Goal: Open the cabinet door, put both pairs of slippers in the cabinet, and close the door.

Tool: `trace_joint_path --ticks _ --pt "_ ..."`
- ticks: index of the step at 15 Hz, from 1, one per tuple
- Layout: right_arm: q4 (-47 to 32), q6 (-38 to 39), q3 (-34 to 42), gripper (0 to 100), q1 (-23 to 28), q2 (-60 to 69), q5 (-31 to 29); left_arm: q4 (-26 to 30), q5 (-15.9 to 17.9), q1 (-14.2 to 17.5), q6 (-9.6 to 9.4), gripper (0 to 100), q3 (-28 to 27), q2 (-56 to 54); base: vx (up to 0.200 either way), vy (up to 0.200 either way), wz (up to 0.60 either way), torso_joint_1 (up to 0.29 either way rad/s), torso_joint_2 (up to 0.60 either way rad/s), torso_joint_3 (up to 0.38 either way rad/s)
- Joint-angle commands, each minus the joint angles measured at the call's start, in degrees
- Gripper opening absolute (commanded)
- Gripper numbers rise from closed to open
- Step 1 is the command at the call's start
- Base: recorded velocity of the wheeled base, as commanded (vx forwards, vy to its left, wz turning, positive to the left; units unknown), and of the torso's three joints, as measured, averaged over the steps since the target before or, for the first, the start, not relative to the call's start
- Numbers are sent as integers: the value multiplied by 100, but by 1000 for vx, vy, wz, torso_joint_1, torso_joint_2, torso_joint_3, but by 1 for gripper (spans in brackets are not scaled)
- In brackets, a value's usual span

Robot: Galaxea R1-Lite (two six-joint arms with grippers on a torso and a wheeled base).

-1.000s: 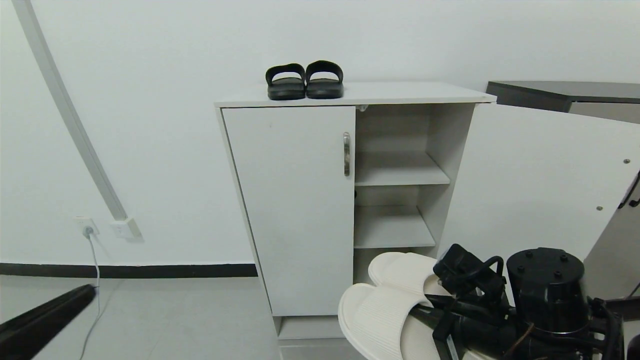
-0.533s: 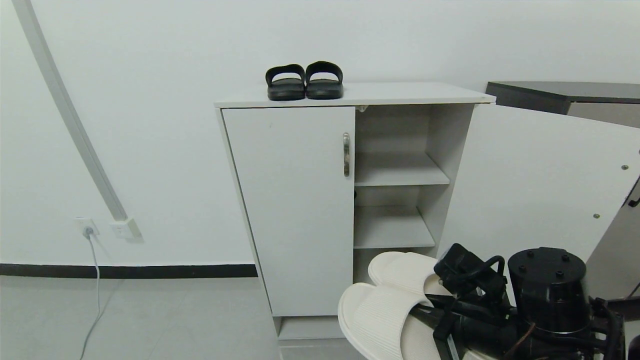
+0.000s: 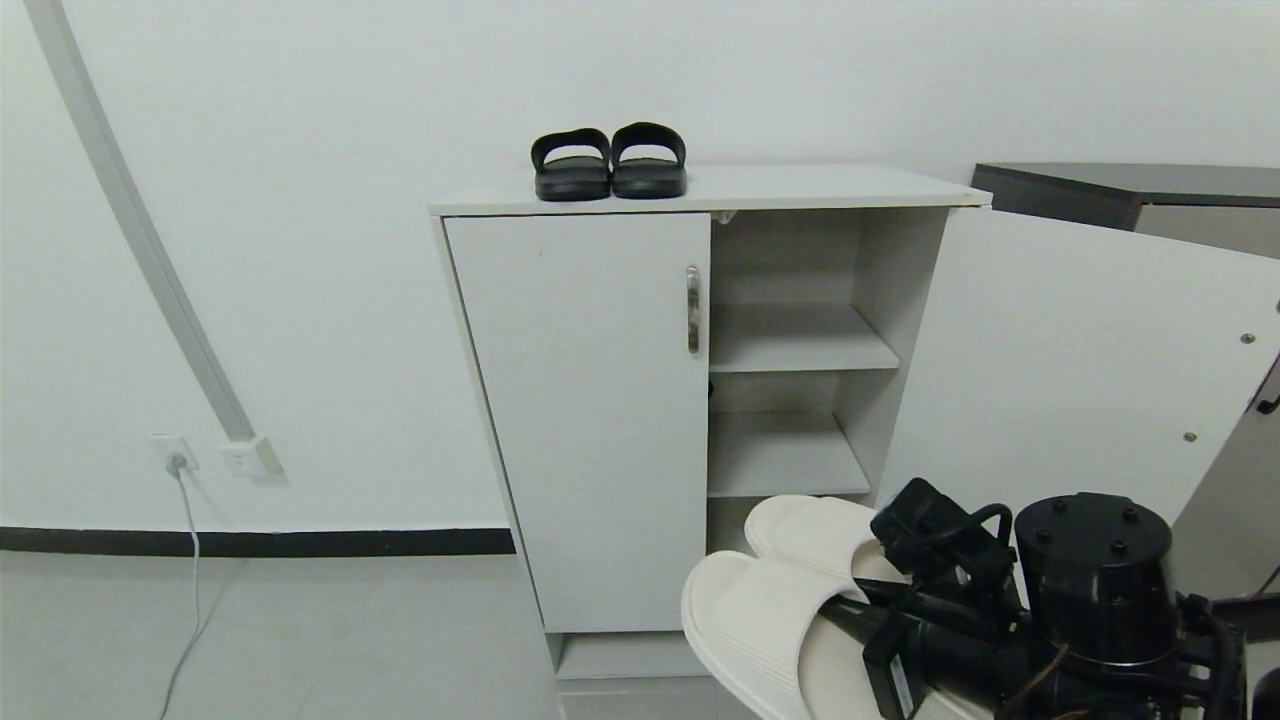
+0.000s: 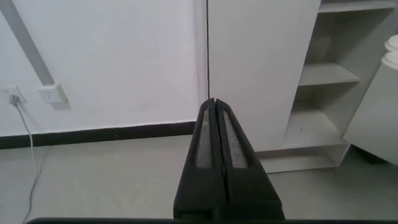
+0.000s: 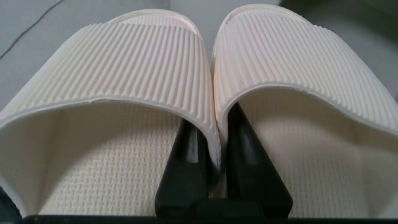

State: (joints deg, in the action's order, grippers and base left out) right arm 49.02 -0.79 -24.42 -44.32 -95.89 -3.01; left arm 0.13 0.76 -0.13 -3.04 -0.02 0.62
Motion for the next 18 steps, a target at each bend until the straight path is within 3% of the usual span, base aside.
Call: trace_joint_path --ticks 1,4,7,10,12,18 --pt "249 466 16 0 -138 -369 -481 4 -5 -4 14 0 2 -53 0 0 0 0 0 0" --pt "978 1090 -353 0 -349 -1195 -1791 4 4 -4 137 0 2 -53 0 0 0 0 0 0" --pt "1066 1169 -1030 0 -516 -2056 -2573 4 -5 -4 145 0 2 -53 0 0 0 0 0 0" --pt "1040 1529 -2049 0 -516 -2970 -3918 4 -5 -4 145 0 2 -53 0 0 0 0 0 0" --pt "1048 1617 -2287 0 -498 -3155 -4120 4 -23 -4 145 0 2 -53 0 0 0 0 0 0" --pt "1048 1661 -2331 0 -270 -3366 -4129 4 -32 -4 145 0 2 -53 0 -200 0 1 4 6"
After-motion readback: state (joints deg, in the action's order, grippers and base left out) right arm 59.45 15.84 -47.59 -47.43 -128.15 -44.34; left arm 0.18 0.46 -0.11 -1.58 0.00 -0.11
